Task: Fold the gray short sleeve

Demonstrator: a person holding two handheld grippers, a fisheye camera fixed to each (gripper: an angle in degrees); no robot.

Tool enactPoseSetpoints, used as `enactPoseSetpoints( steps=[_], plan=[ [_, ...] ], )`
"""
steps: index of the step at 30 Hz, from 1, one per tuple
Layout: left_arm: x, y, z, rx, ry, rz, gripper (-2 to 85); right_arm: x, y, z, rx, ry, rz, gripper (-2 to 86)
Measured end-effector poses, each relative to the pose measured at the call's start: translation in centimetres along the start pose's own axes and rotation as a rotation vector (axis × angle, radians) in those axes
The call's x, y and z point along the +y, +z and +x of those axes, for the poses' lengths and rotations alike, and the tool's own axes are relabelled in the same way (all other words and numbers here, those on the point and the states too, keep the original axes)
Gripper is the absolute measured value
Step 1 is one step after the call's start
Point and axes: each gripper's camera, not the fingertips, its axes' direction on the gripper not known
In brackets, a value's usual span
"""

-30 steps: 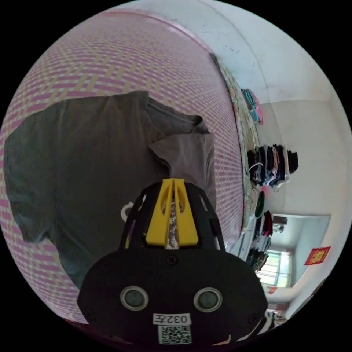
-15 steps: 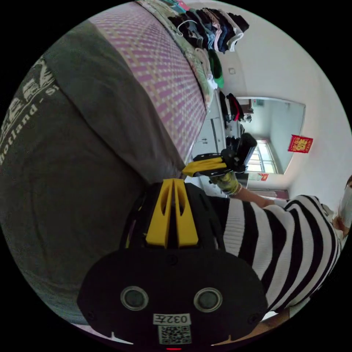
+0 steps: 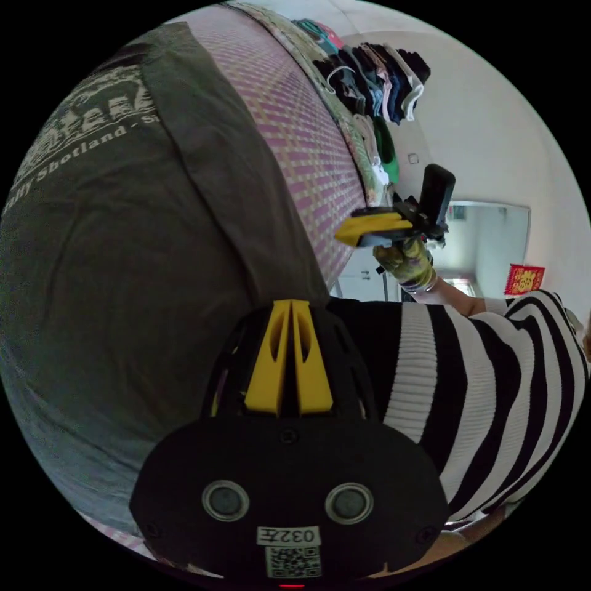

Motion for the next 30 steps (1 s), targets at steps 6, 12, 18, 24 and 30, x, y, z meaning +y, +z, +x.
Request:
enactPoseSetpoints(
  steps=[6,12,18,24,30],
  plan=[
    [3.9,-2.9,-3.0,0.055,-0.166,0.242,-0.9,-13.2,-3.1,-3.0,0.100,-0.196,0.079,-0.6],
    [5.4,-6.3,-6.9,0.087,-0.229,0.346,-0.9,-27.7,1.8,-7.8,0.303,-0.265,0.044,5.2],
    [4.6,-9.1,-10.0,0.132,-0.201,0.405,-0.9,-33.6,5.9,-10.7,0.468,-0.224,0.003,7.2],
    [4.1,-10.9,-11.2,0.166,-0.160,0.427,-0.9,-34.2,6.4,-13.5,0.530,-0.202,-0.002,2.9],
    [3.9,-12.7,-12.6,0.183,-0.138,0.435,-0.9,-33.2,1.1,-17.9,0.298,-0.285,0.121,2.6]
  ],
)
